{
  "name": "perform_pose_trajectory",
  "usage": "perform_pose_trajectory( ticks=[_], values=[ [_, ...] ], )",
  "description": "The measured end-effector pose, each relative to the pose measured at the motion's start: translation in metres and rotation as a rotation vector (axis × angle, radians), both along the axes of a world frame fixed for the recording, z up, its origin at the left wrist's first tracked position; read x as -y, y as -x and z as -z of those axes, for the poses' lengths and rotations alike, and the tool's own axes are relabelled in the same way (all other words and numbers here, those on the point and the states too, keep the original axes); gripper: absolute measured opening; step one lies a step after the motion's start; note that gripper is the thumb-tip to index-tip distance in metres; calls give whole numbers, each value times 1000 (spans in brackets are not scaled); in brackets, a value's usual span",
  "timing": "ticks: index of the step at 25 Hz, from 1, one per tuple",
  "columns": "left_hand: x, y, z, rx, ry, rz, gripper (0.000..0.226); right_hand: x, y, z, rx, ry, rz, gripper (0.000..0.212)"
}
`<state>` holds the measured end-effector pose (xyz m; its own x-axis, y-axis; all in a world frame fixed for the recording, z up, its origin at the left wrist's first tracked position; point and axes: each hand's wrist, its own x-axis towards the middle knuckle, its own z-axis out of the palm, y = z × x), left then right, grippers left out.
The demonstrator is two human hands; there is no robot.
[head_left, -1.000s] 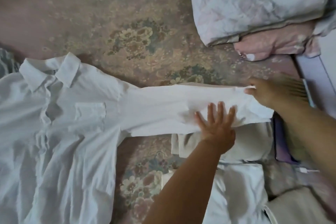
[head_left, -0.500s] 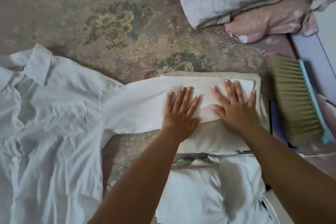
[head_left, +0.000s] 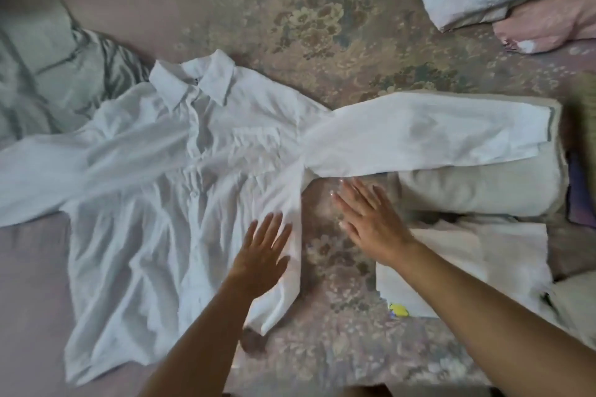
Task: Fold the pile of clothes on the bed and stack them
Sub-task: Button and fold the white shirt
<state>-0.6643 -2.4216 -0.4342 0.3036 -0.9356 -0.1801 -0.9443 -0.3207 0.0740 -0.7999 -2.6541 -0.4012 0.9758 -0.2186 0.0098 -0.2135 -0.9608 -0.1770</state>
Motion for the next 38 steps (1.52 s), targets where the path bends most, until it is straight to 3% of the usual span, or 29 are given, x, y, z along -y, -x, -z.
perform_pose_trajectory(
  ticks=[3,5,8,10,13,15,16,18,20,22,25,27,28,31,33,35,38],
  values=[
    [-123,-17,3,10,-30,-20,71,-107,-8,25,-91,-49,-131,71],
    [-172,-20,5,-32,-49,-36,78,-157,-6,39,-198,-52,-141,96],
    [-236,-13,11,-52,-113,-46,96,-233,8,49,-307,-56,-118,107],
    [-273,-14,17,-19,-104,-62,103,-261,18,55,-309,-108,-13,99],
    [-309,-40,23,-8,-7,-142,90,-261,14,54,-150,-244,178,45],
    [-320,-63,25,-33,92,-186,64,-246,-6,40,-124,-312,295,16],
    [-322,-70,24,-44,157,-220,46,-238,-17,36,-147,-329,346,16],
    [-323,-75,23,-76,274,-305,34,-226,-30,29,-50,-296,442,22],
    [-335,-73,23,-32,322,-328,37,-226,-28,29,33,-222,497,34],
    [-359,-64,28,85,266,-325,49,-241,-19,33,-1,-248,622,32],
    [-388,-47,34,153,202,-629,59,-265,-13,35,91,-460,860,20],
    [-392,-39,28,-11,252,-889,74,-275,-10,38,196,-533,1024,20],
    [-389,-35,21,-185,335,-1014,83,-278,-9,39,265,-592,1132,23],
    [-371,-26,-2,-750,621,-1574,94,-279,-9,43,589,-1038,1491,55],
    [-362,-21,-3,-948,727,-1842,74,-270,-18,47,682,-1371,1624,49],
    [-363,-19,7,-1058,746,-1995,47,-263,-25,43,545,-1500,1637,17],
    [-370,-22,22,-1153,753,-2141,32,-260,-26,42,434,-1555,1576,22]
  ],
)
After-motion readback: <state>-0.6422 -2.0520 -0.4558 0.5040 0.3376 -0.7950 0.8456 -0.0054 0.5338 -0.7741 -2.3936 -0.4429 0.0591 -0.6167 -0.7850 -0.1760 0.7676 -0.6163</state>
